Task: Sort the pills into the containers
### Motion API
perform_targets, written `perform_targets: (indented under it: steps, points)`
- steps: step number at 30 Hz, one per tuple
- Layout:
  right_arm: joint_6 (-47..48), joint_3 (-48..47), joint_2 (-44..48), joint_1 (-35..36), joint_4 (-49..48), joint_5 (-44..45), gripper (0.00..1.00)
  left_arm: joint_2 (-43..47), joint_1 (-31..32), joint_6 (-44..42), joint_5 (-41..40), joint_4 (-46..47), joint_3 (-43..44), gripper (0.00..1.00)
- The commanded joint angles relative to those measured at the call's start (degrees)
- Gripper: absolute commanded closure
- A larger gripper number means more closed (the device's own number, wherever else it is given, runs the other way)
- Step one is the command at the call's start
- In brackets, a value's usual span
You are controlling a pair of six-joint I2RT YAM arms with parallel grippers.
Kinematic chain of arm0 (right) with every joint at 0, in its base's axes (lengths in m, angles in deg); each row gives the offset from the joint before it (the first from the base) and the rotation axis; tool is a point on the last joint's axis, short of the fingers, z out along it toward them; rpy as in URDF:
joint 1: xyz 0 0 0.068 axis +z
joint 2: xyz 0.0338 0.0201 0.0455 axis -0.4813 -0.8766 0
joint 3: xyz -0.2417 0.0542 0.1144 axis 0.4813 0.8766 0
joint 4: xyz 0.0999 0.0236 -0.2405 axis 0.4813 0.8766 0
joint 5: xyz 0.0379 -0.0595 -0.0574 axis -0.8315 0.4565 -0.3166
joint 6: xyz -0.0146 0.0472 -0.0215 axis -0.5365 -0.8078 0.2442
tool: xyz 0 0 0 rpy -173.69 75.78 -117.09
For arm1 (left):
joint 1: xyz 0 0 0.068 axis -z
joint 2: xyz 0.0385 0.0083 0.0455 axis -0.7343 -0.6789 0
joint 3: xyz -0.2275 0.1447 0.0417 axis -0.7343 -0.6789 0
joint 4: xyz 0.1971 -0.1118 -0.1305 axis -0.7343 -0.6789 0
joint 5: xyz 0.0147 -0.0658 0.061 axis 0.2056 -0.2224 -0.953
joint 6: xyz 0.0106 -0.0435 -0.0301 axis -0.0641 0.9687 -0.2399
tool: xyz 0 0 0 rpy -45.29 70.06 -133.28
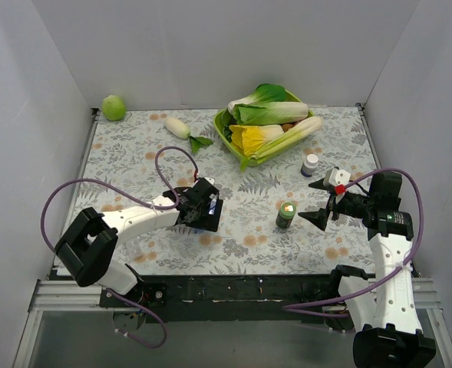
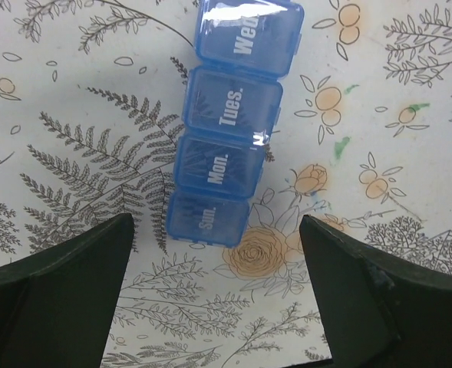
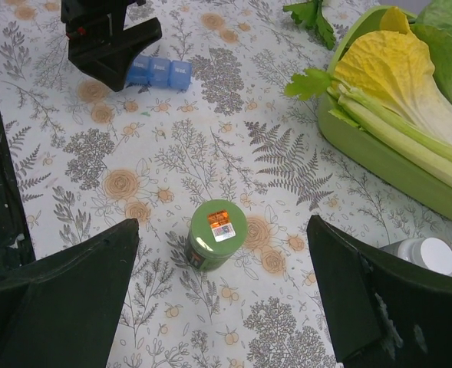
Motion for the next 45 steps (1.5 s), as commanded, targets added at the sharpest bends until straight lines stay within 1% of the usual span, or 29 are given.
perform_targets:
  steps: [1, 5, 6, 7, 10, 13, 15, 17, 18, 19, 21, 23, 24, 25, 26, 27, 28, 29, 30, 31, 33, 34, 36, 40, 43, 45]
  points:
    - [0.32, -0.56, 0.61, 0.03, -0.04, -2.48, 0.02, -1.34, 1.24, 0.21, -7.17, 1.72, 3.17, 0.11]
    - [0.41, -0.38, 1.14, 0.03, 0.14, -2.39, 0.02, -4.33, 1.24, -0.58, -7.08, 2.43, 3.96, 0.2]
    - [0.41, -0.47, 1.32, 0.12, 0.22, -2.3, 0.02, -4.86, 1.24, -0.76, -7.08, 2.43, 4.13, 0.24]
    - [0.5, -0.56, 1.41, 0.03, 0.4, -2.22, 0.02, -5.22, 1.33, -0.76, -6.91, 2.34, 4.22, 0.34]
    - [1.11, -0.73, 1.49, 0.03, 1.1, -2.13, 0.02, -5.66, 1.33, -0.15, -6.29, 2.78, 4.05, 0.37]
    - [2.08, -1.17, 1.23, 0.12, 2.07, -2.21, 0.02, -6.27, 1.33, 0.12, -6.29, 3.22, 3.96, 0.37]
    - [2.52, -1.43, 1.05, 0.03, 2.68, -2.21, 0.02, -6.97, 1.33, 0.21, -5.94, 3.31, 3.87, 0.4]
    - [2.96, -1.96, 0.97, 0.03, 3.3, -2.3, 0.02, -7.15, 1.41, -0.06, -5.24, 3.48, 3.7, 0.48]
    - [3.4, -2.22, 0.97, 0.03, 3.56, -2.3, 0.02, -7.07, 1.41, -0.23, -4.62, 3.74, 3.7, 0.56]
    - [4.53, -2.49, 0.88, 0.03, 4.78, -2.3, 0.02, -6.98, 1.41, -0.5, -4.36, 3.92, 3.7, 0.63]
    - [6.56, -3.54, 0.79, 0.03, 6.46, -2.39, 0.02, -6.28, 1.5, -1.02, -2.87, 4.27, 3.26, 0.71]
    - [11.12, -5.29, 0.44, 0.03, 10.23, -2.91, 0.02, -4.61, 1.85, -2.34, -1.03, 4.71, 2.99, 0.76]
    - [12.96, -6.26, 0.09, 0.03, 11.9, -3.27, 0.02, -3.56, 2.2, -3.04, 1.33, 4.97, 2.56, 0.78]
    - [18.29, -7.14, -0.7, 0.03, 16.27, -4.4, 0.02, -1.46, 2.9, -5.14, 3.19, 5.76, 2.21, 0.8]
    - [21.13, -9.5, -1.31, 0.03, 18.66, -4.93, 0.02, 0.13, 3.43, -6.11, 4.86, 6.12, 1.25, 0.82]
    - [24.72, -10.83, -3.15, 0.12, 21.21, -5.55, 0.02, 1.53, 4.13, -7.34, 8.7, 6.64, 0.8, 0.83]
    - [28.06, -12.06, -4.21, 0.73, 24.28, -6.51, 0.02, 3.03, 5.44, -8.57, 10.92, 7.95, 0.27, 0.85]
    - [36.1, -14.68, -5.44, 1.34, 30.14, -6.87, 0.02, 6.61, 6.33, -11.19, 13.55, 8.66, -0.34, 0.85]
    - [40.45, -15.66, -7.97, 2.22, 33.76, -7.13, 0.02, 8.21, 7.03, -12.18, 15.75, 9.45, -1.48, 0.86]
    - [41.62, -16.28, -8.96, 5.19, 34.5, -7.05, 0.02, 9.97, 8.87, -12.97, 18.9, 10.59, -2.01, 0.88]
    - [42.68, -16.64, -11.58, 10.81, 34.42, -5.21, 0.02, 14.19, 10.37, -14.73, 21.48, 11.56, -3.15, 0.89]
    - [42.78, -16.55, -12.3, 17.19, 33.98, -3.03, 0.02, 15.25, 11.68, -15.08, 23.31, 12.0, -3.16, 0.89]
    - [40.5, -16.55, -14.57, 21.98, 31.7, -1.78, 0.02, 17.09, 12.66, -14.91, 24.64, 12.01, -2.9, 0.9]
    - [39.35, -19.1, -19.59, 27.26, 30.47, -0.03, 0.03, 17.2, 16.17, -14.3, 25.79, 11.66, -1.14, 0.91]
    - [34.7, -19.98, -22.41, 30.95, 27.13, 0.77, 0.04, 15.18, 18.2, -14.12, 24.57, 10.35, 0.78, 0.92]
    - [32.5, -20.33, -23.98, 32.37, 25.9, 0.95, 0.04, 14.03, 19.25, -14.3, 22.37, 9.38, 1.84, 0.92]
